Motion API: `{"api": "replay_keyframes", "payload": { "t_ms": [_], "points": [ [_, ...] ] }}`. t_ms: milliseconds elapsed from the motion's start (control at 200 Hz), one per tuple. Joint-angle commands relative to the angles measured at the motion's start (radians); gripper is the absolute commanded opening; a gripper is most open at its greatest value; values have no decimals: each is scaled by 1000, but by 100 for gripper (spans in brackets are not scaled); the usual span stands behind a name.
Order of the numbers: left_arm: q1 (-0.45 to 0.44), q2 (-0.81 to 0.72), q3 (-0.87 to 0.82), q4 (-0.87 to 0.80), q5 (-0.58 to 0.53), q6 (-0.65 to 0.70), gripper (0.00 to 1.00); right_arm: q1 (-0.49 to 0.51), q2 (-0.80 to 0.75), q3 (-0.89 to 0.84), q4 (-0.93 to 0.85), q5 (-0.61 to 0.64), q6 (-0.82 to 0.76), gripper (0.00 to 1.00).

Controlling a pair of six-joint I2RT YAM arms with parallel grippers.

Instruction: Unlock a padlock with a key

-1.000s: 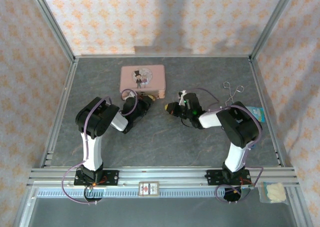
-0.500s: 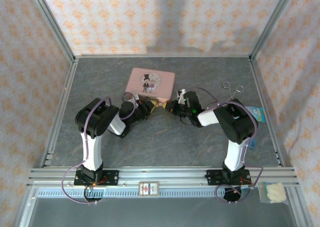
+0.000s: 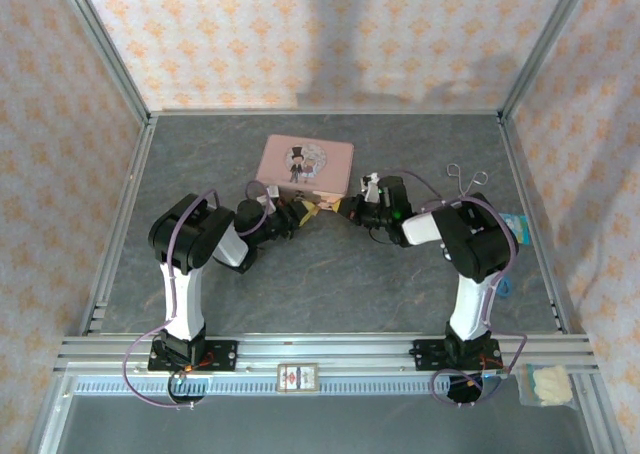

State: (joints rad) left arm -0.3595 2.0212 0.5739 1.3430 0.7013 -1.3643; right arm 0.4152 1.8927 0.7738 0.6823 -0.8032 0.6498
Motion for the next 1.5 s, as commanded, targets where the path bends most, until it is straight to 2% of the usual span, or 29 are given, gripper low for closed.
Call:
{"api": "replay_keyframes", "payload": {
  "t_ms": [0, 250, 525, 1246, 1496],
  "points": [
    [2, 24, 37, 92, 39, 4, 0, -3, -54, -35, 44, -64, 7, 0],
    [-5, 38, 52, 143, -12, -31, 0, 24, -72, -124, 189, -62, 131, 0],
    [-10, 34, 58, 151, -13, -38, 0, 47, -42, -122, 273, -61, 185, 0],
    [-24, 25, 50, 192, -20, -62, 0, 49, -1, -92, 312, -46, 213, 0],
    [-30, 33, 37, 203, -28, -63, 0, 46, -42, -116, 317, -28, 214, 0]
  ]
}}
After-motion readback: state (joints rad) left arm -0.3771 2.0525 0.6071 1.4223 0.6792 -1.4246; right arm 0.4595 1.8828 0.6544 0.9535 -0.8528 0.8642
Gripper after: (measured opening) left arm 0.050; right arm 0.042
